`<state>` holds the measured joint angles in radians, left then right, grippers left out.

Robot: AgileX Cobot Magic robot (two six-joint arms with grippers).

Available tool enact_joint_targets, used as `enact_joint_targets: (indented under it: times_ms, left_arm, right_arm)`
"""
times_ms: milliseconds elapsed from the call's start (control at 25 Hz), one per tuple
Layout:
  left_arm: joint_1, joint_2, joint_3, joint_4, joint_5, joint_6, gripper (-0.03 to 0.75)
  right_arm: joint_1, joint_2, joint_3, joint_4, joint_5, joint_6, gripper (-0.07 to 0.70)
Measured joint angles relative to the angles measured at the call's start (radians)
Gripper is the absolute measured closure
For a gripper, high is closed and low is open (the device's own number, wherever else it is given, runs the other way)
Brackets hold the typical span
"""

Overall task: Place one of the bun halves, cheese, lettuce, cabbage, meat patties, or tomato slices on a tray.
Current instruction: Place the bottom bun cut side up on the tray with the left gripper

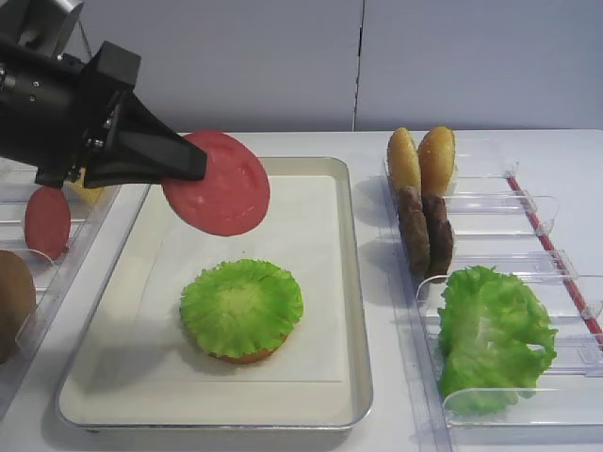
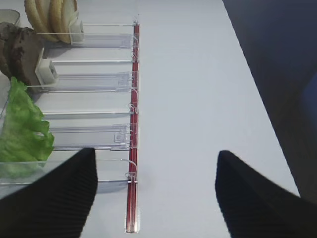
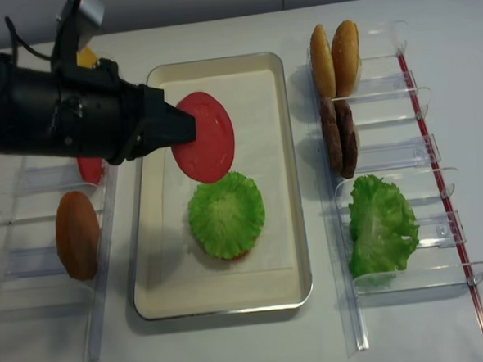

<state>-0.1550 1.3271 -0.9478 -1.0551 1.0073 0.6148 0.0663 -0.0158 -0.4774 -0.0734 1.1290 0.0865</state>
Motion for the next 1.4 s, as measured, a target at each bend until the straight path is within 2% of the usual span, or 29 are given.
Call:
enact_joint_targets:
  times_ms: [240,440,760,1080,1400]
  left_arm:
    - [0.036,0.036,0.144,-0.228,0.015,0.126,0.644]
    - [0.050,0.082,0.238,-0.332,0.011,0.227,0.644]
    - [0.050,0.201,0.243,-0.356,0.020,0.242,0.644]
    - [0.050,0.255,0.244,-0.364,0.046,0.277,0.644]
    - [0.050,0.304,0.244,-0.393,0.046,0.328,0.644]
  right_arm:
    - [0.000,0.000,0.000,0.000,0.000,0.000,0.108]
    - [0.000,0.000,0.000,0.000,0.000,0.000,0.108]
    - [0.000,0.000,0.000,0.000,0.000,0.000,0.108]
    - [0.000,0.000,0.000,0.000,0.000,0.000,0.108]
    - [0.000,0.000,0.000,0.000,0.000,0.000,0.108]
